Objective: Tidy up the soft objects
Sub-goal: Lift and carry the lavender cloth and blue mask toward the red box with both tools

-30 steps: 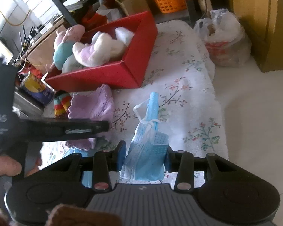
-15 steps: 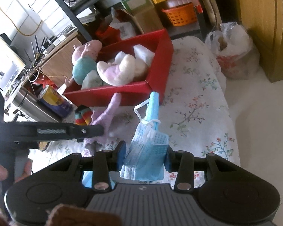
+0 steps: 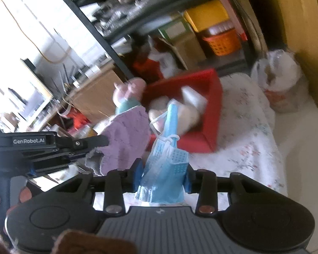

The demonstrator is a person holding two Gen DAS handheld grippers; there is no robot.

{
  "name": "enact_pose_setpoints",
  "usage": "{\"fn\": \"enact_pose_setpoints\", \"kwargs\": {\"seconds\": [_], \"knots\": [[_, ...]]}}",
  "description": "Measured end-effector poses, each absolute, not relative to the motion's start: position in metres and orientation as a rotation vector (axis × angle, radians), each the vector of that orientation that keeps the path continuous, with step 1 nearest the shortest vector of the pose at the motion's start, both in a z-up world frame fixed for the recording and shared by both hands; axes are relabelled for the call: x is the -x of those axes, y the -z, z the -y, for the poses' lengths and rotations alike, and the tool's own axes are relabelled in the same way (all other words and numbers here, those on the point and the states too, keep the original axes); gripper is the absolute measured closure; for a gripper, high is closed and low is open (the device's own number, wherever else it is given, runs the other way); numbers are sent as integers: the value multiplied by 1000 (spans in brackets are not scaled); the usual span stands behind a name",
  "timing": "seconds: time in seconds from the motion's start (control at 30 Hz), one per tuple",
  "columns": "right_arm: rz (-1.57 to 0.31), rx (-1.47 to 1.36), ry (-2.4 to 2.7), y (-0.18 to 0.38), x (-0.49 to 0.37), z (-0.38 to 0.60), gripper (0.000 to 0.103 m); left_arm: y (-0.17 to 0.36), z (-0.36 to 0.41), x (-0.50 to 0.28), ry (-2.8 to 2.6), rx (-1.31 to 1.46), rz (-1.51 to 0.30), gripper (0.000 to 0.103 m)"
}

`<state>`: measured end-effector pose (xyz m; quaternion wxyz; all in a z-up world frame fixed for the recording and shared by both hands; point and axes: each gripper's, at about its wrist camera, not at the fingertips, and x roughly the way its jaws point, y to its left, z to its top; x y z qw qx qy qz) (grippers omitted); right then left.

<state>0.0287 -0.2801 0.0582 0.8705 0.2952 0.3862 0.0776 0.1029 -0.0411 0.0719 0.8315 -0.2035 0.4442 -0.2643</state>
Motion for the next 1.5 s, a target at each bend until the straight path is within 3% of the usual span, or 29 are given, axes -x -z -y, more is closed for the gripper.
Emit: {"fn": "enact_pose_setpoints", "kwargs": {"seconds": [0.37, 0.9, 1.5], "knots": [[-637, -730, -173, -100, -53, 290, 95, -104, 24, -124, 653, 593, -804, 100], [-504, -691, -144, -133, -100, 285, 95, -126, 42, -162, 665, 614, -695, 99], [-544, -562, -68, -113, -153, 275, 95, -105, 61, -199, 527, 467, -702, 97]]}}
